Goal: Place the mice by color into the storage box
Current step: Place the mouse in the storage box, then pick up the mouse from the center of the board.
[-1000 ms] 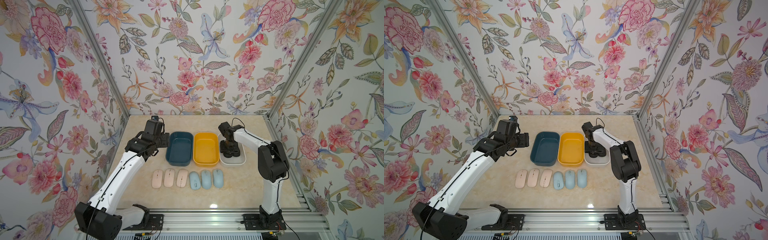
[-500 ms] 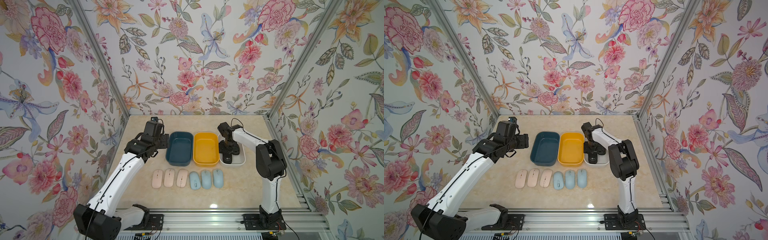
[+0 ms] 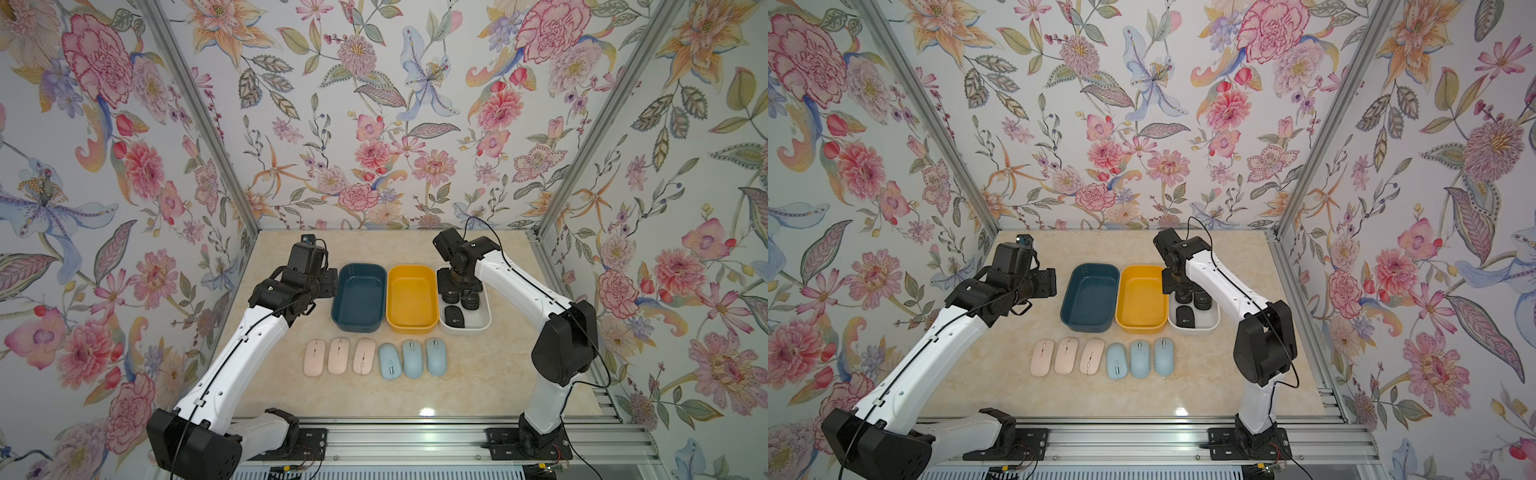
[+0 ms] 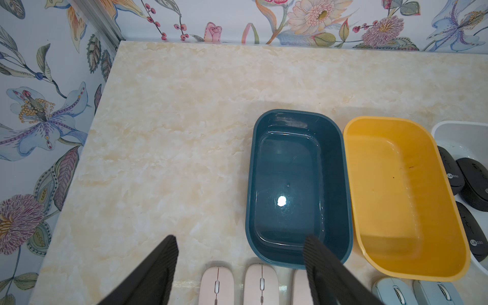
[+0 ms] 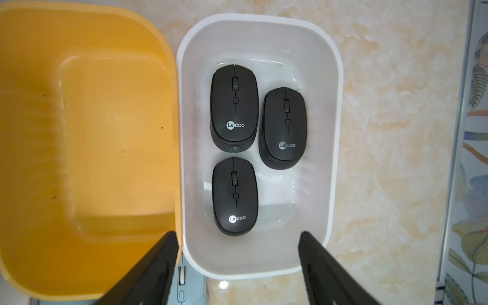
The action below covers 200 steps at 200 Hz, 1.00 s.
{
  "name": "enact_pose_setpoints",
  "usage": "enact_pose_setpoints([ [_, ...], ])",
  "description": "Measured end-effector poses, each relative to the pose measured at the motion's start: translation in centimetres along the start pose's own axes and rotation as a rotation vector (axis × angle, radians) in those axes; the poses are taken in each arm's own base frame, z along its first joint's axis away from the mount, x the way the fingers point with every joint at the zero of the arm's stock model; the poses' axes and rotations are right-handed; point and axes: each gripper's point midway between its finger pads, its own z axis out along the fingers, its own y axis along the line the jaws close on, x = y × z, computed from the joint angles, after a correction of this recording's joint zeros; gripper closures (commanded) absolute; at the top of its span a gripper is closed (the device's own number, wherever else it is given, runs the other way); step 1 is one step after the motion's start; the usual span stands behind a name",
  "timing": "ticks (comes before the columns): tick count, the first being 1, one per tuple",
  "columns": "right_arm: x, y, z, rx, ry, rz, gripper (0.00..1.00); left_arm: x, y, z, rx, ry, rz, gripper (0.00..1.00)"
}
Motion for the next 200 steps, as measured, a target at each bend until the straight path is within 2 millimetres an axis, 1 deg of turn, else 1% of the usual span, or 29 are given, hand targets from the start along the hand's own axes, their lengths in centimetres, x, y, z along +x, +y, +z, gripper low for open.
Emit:
enact_pose_setpoints([
  [14, 2.4, 0.5, -1.8, -0.013, -0.007, -0.011, 0.24, 0.1, 0.1, -0.2, 0.001, -0.004, -0.001, 0.22],
  [33, 6.3, 0.9, -2.7, -0.020, 0.023, -0.028, 0.24, 0.0, 0.1, -0.5, 0.003, -0.011, -0.003, 0.22],
  [54, 10.1, 0.8, -2.5, -0.006, 0.074, -0.030, 0.23, 0.2, 0.1, -0.5, 0.008, -0.012, -0.003, 0.22],
  [65, 11.8, 0.8, -2.3, 0.004, 0.102, -0.034, 0.19, 0.5, 0.2, -0.5, 0.008, -0.009, -0.002, 0.22],
  [76, 13.2, 1.2, -2.1, 0.007, 0.118, -0.042, 0.16, 0.8, 0.2, -0.5, 0.009, -0.003, -0.001, 0.22],
  [100, 15.8, 2.2, -1.5, -0.005, 0.155, -0.039, 0.16, 1.3, 0.1, -0.3, 0.016, 0.009, 0.001, 0.22],
  [116, 17.1, 2.6, -0.6, -0.014, 0.179, -0.022, 0.17, 1.3, 0.0, -0.3, 0.021, 0.010, 0.001, 0.22],
  [132, 17.8, 2.8, 0.2, -0.021, 0.193, -0.006, 0.17, 1.3, 0.0, -0.3, 0.021, 0.011, 0.001, 0.22],
  [156, 18.0, 3.8, 1.0, -0.040, 0.193, 0.000, 0.18, 1.4, 0.1, -0.3, 0.021, 0.012, 0.002, 0.22],
  [175, 18.2, 4.8, 2.0, -0.050, 0.198, -0.004, 0.19, 1.6, 0.1, -0.3, 0.018, 0.020, 0.004, 0.22],
  [200, 18.4, 5.6, 3.3, -0.051, 0.210, -0.006, 0.19, 1.9, 0.2, -0.3, 0.014, 0.032, 0.007, 0.22],
])
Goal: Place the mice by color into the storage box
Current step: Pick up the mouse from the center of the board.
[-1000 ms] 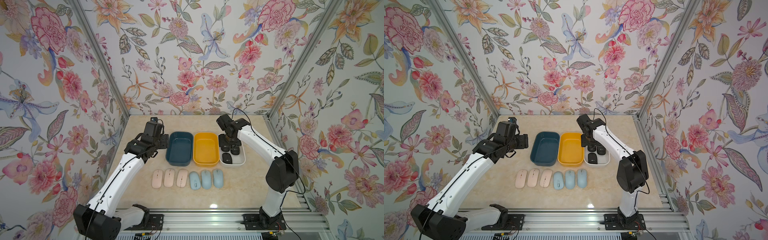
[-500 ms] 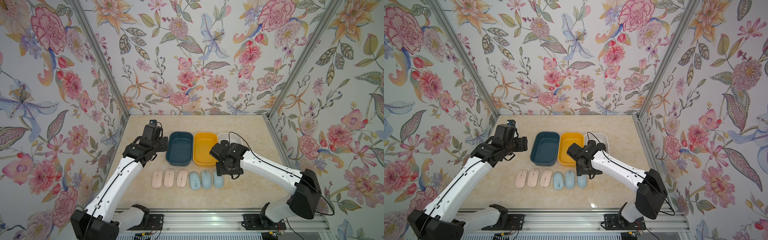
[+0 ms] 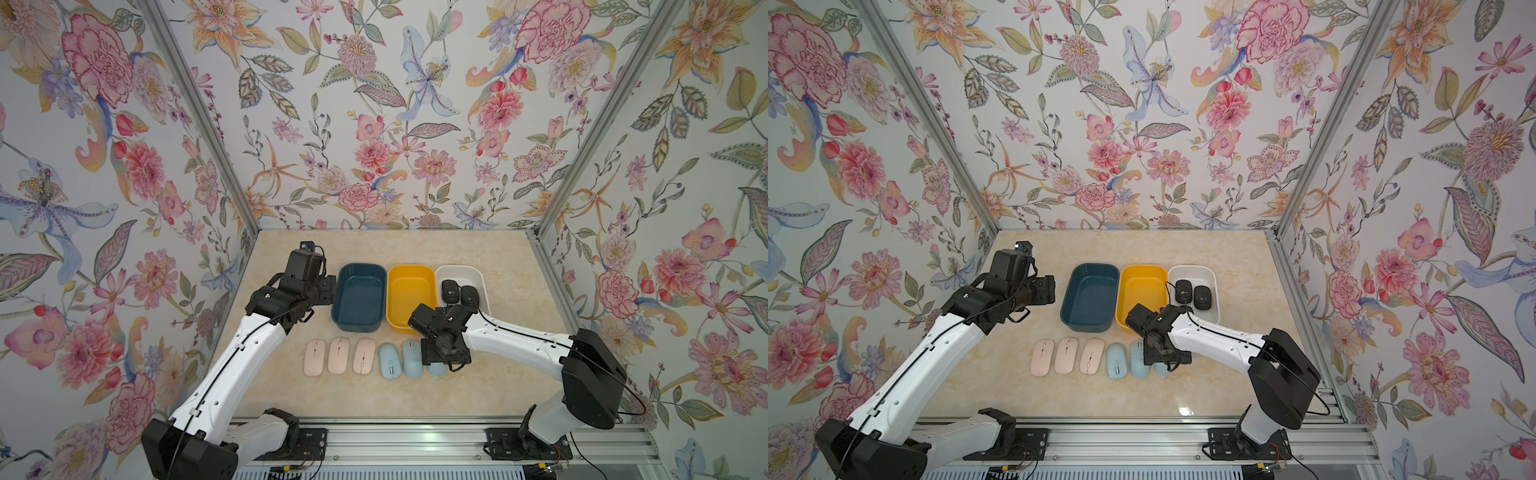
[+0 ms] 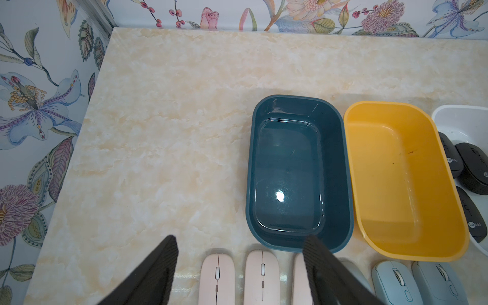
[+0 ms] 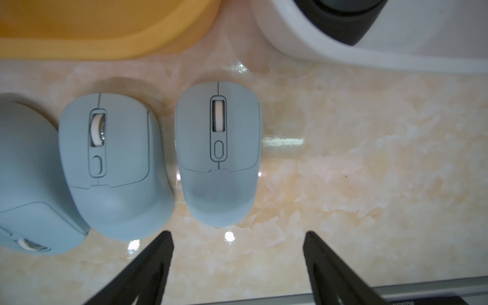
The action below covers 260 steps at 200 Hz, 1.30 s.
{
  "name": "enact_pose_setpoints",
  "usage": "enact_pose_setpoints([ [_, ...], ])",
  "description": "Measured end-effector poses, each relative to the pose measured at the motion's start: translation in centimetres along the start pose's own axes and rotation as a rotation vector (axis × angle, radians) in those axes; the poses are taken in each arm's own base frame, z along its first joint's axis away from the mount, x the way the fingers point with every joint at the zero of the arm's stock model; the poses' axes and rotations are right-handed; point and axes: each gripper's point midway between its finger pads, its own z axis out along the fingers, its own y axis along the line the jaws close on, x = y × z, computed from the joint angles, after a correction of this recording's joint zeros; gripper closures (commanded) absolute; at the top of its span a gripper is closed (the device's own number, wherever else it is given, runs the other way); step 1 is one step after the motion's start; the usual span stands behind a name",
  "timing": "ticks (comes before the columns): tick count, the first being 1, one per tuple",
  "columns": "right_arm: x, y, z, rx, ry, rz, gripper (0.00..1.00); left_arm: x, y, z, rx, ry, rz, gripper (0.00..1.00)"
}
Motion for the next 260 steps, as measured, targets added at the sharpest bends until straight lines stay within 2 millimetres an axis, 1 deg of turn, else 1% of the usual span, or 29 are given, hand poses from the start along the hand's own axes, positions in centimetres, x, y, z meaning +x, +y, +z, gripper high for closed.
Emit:
enact_pose_setpoints([
  [24, -0.1, 0.6, 0.9, 0.000, 0.008, -0.004, 0.19, 0.3, 0.1, 0.0, -0.004, 0.012, 0.006, 0.22],
  [86, -0.3, 1.0, 2.2, 0.006, 0.014, -0.009, 0.19, 0.5, 0.2, 0.0, -0.006, 0.018, 0.009, 0.22],
  [125, -0.1, 0.4, 3.4, 0.027, 0.030, -0.007, 0.19, 0.5, 0.2, 0.0, -0.006, 0.019, 0.011, 0.22],
  [156, -0.1, 0.2, 3.9, 0.029, 0.033, 0.000, 0.21, 0.5, 0.2, 0.0, -0.007, 0.020, 0.016, 0.22],
  [188, 0.0, 0.2, 4.5, 0.027, 0.034, -0.003, 0.27, 0.5, 0.2, 0.0, -0.007, 0.020, 0.016, 0.21],
  [231, -0.2, 0.4, 4.8, 0.012, 0.022, -0.002, 0.42, 0.5, 0.2, 0.0, -0.007, 0.020, 0.016, 0.21],
  [260, -0.2, 0.4, 4.7, 0.009, 0.019, -0.006, 0.43, 0.5, 0.2, 0.0, -0.007, 0.020, 0.016, 0.22],
])
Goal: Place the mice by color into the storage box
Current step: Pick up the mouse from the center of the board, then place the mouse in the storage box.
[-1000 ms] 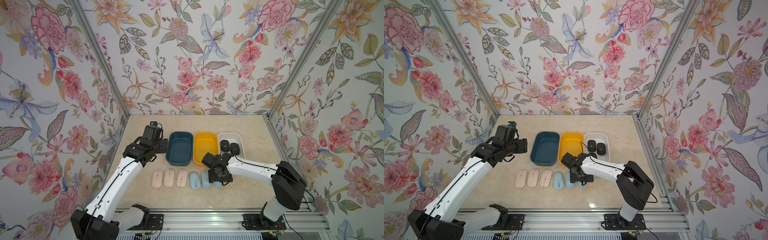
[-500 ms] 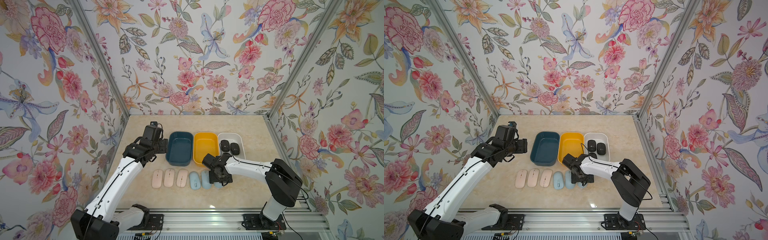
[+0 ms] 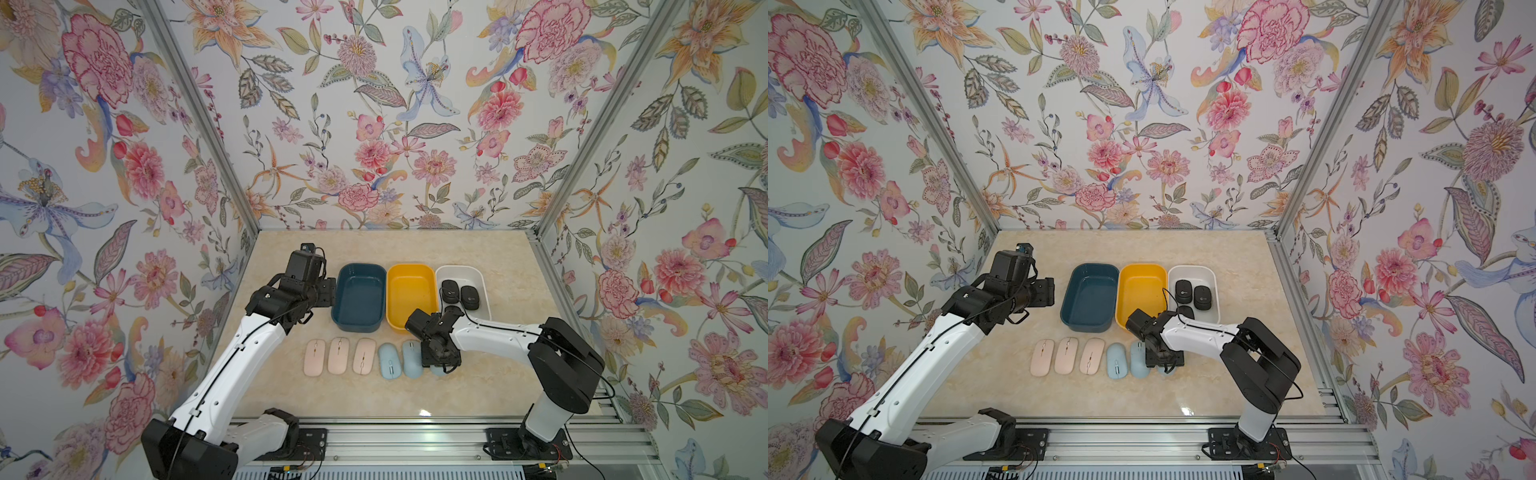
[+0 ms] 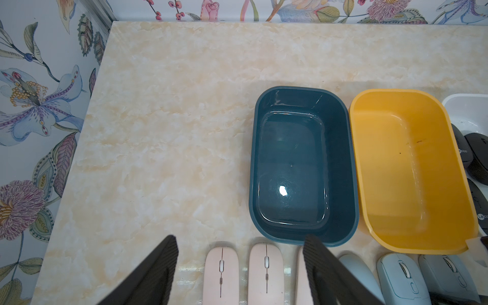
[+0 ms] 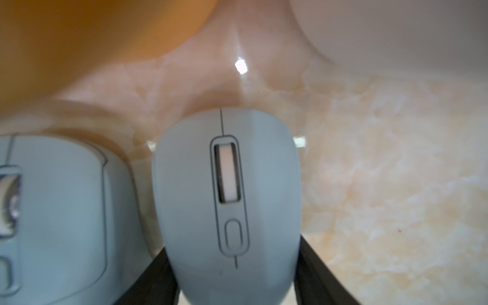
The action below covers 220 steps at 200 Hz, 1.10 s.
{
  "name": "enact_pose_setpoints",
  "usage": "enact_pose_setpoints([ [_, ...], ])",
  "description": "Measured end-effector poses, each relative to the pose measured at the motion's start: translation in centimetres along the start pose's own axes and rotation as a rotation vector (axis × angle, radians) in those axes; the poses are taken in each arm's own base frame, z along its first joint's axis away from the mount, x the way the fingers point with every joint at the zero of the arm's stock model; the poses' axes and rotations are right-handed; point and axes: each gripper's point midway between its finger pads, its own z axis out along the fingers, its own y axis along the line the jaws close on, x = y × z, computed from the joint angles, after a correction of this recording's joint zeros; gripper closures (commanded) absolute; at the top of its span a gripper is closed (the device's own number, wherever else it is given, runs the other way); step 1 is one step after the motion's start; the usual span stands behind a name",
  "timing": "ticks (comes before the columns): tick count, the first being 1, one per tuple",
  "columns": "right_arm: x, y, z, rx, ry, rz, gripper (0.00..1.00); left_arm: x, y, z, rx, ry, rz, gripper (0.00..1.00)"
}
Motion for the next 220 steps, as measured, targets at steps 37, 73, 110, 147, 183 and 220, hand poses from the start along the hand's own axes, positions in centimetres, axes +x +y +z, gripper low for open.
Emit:
enact_pose_setpoints([
  [37, 0.4, -0.3, -0.3, 0.009, 0.008, -0.007, 0.43, 0.0, 0.0, 0.0, 0.000, 0.000, 0.000, 0.22],
  [73, 1.1, -0.9, -2.1, 0.028, 0.023, -0.029, 0.43, 0.0, 0.0, 0.0, -0.001, 0.000, 0.000, 0.22],
  [110, -0.1, -0.7, -6.0, -0.012, -0.020, -0.024, 0.43, 0.0, 0.1, 0.0, -0.003, -0.001, 0.000, 0.22],
  [147, -2.4, 0.1, -11.4, -0.069, -0.093, -0.027, 0.43, 0.0, 0.1, 0.0, -0.003, -0.001, 0.000, 0.22],
  [183, -7.1, 0.7, -16.8, -0.161, -0.192, 0.001, 0.43, 0.0, 0.1, 0.0, -0.003, -0.001, 0.000, 0.22],
  [220, -13.5, 2.2, -18.2, -0.176, -0.253, -0.017, 0.43, -0.1, 0.1, 0.0, -0.003, -0.002, 0.000, 0.22],
])
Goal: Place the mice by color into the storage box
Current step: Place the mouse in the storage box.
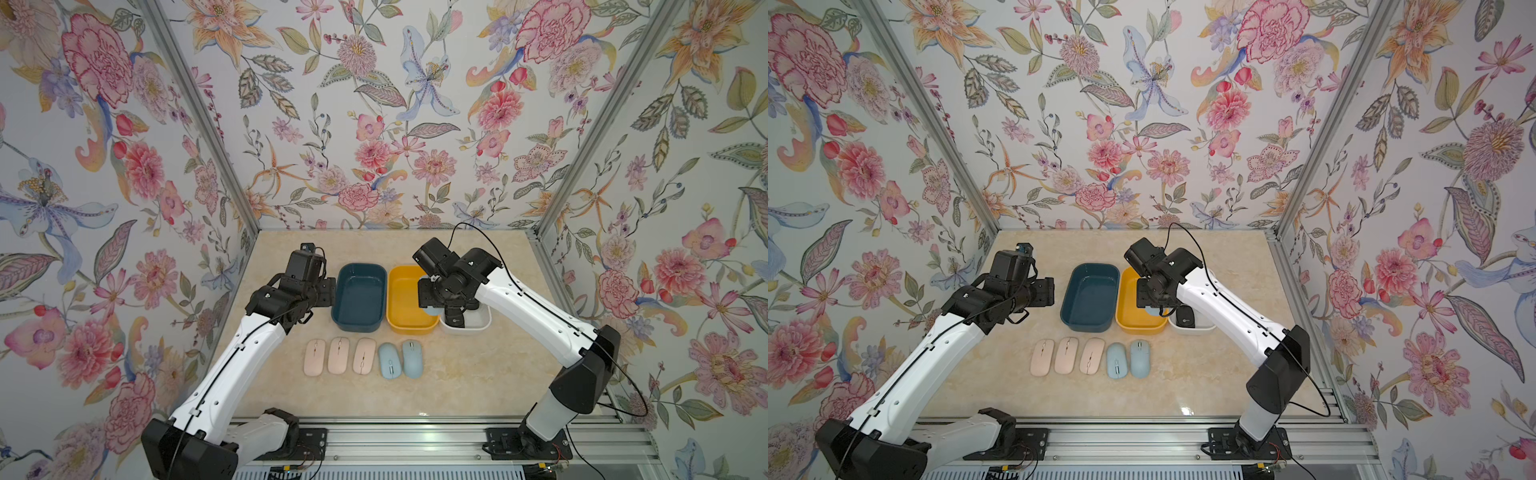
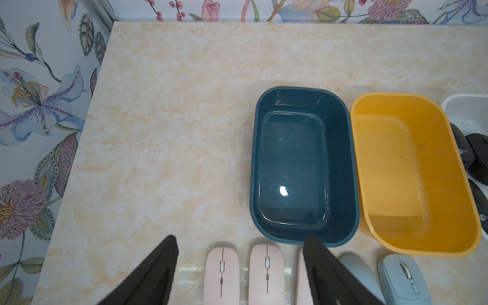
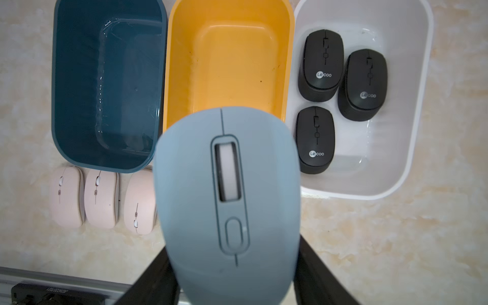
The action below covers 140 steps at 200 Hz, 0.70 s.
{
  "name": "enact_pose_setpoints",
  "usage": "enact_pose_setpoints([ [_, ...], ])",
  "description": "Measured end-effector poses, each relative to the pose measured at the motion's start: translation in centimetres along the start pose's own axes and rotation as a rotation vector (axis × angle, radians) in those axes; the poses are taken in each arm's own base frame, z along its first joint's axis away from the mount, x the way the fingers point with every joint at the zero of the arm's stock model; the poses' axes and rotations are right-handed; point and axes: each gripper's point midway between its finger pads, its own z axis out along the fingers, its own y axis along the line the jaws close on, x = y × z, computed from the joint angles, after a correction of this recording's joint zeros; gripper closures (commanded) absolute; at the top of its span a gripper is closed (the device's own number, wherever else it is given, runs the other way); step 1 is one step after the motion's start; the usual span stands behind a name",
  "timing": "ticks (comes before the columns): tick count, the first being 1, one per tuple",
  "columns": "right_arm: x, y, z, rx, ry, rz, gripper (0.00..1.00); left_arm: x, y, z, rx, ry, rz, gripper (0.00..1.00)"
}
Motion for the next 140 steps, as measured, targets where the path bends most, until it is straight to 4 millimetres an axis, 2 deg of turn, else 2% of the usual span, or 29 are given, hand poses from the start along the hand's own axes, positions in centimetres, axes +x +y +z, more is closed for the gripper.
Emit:
enact_pose_setpoints([
  [17, -2.4, 0.8, 1.9, 0.009, 0.000, -0.030, 0.42, -0.3, 0.0, -0.2, -0.001, -0.005, -0.001, 0.21],
  [44, -4.4, 1.8, 5.4, 0.022, 0.029, -0.082, 0.42, -1.1, 0.2, -0.8, -0.008, -0.029, -0.007, 0.21],
  [72, -5.5, 1.8, 8.3, 0.036, 0.063, -0.112, 0.42, -1.8, 0.2, -1.0, -0.012, -0.042, -0.010, 0.22],
  [105, -6.6, 1.4, 11.2, 0.036, 0.092, -0.116, 0.42, -1.5, 0.1, -0.4, -0.018, -0.023, -0.005, 0.22],
  [140, -6.3, 1.4, 13.7, 0.040, 0.136, -0.132, 0.42, -1.6, 0.2, -0.4, -0.020, -0.021, -0.006, 0.21],
])
